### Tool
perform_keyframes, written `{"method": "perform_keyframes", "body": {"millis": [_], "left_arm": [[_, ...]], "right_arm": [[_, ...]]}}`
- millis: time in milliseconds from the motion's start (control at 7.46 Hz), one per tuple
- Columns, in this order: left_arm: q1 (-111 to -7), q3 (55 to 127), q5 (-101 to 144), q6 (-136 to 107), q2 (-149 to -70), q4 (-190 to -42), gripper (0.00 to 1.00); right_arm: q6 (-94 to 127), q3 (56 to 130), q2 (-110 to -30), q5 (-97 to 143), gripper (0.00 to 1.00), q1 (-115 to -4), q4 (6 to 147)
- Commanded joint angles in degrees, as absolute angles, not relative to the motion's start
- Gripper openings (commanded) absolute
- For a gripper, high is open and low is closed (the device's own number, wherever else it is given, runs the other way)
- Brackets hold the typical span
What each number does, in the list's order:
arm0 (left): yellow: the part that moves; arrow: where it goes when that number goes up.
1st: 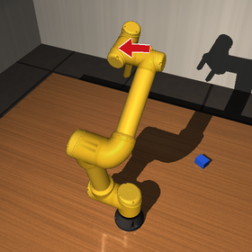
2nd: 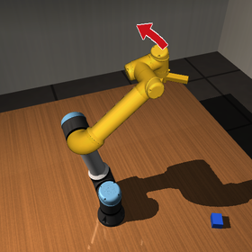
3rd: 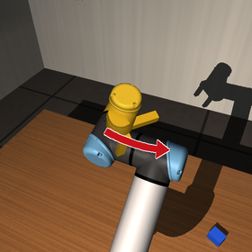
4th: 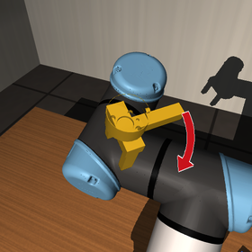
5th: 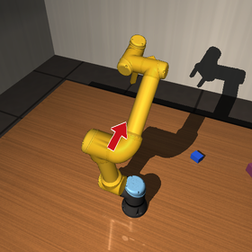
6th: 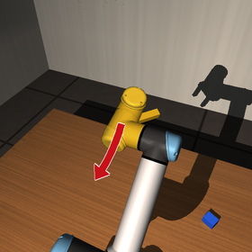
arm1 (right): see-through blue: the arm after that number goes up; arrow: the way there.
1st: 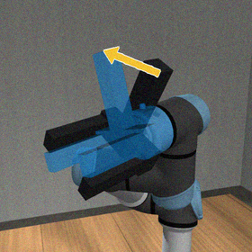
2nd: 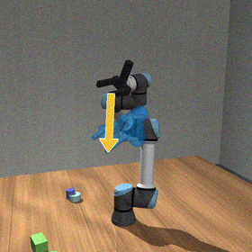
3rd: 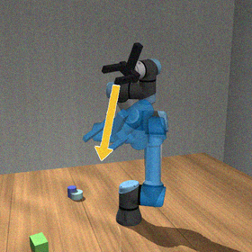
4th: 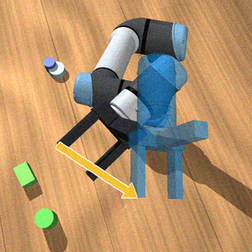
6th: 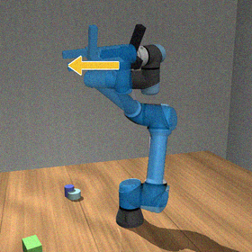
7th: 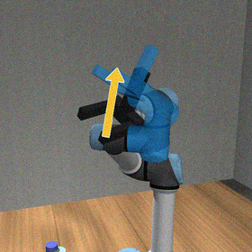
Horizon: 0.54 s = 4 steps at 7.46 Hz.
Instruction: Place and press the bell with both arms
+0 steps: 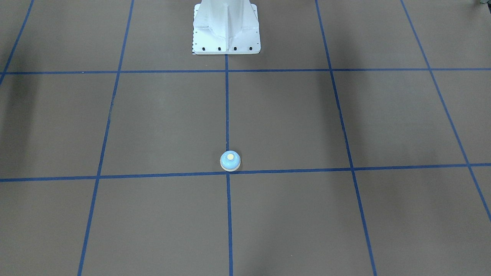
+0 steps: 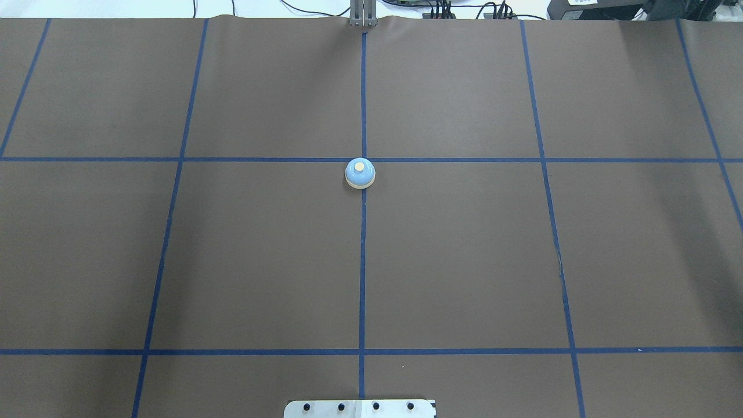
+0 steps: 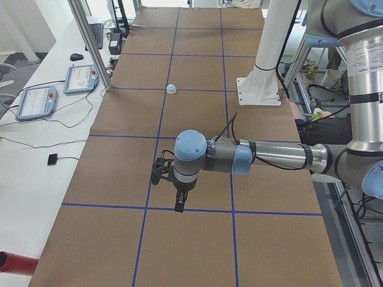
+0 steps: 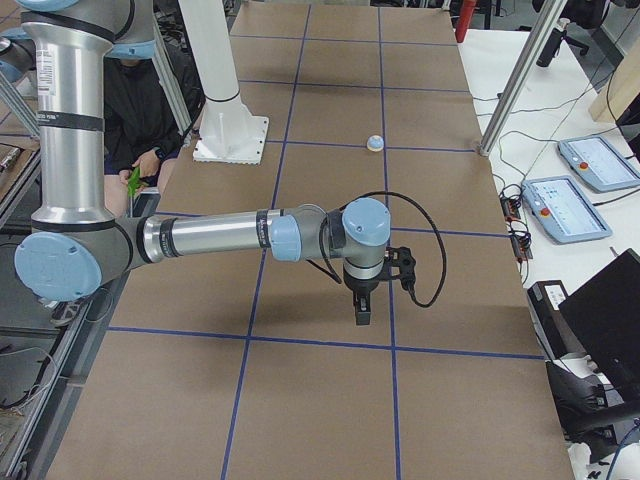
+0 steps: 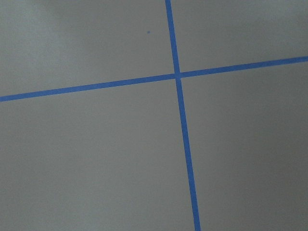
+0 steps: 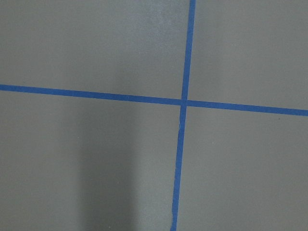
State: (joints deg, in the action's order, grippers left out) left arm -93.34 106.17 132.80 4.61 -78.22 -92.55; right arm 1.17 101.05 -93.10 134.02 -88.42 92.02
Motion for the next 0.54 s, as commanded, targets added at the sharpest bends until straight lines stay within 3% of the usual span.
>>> {"method": "perform_keyframes", "body": {"millis": [0, 402], "left_arm": [[-93.34, 106.17, 132.8, 4.66, -78.22, -92.55, 1.0], [-93.34, 105.82, 132.72, 4.66, -78.22, -92.55, 1.0]], "right_arm": [[1.23, 100.99, -93.34, 134.3, 1.0, -88.42, 92.02], [1.14, 100.81, -93.95, 134.38, 1.0, -88.42, 92.02]]}}
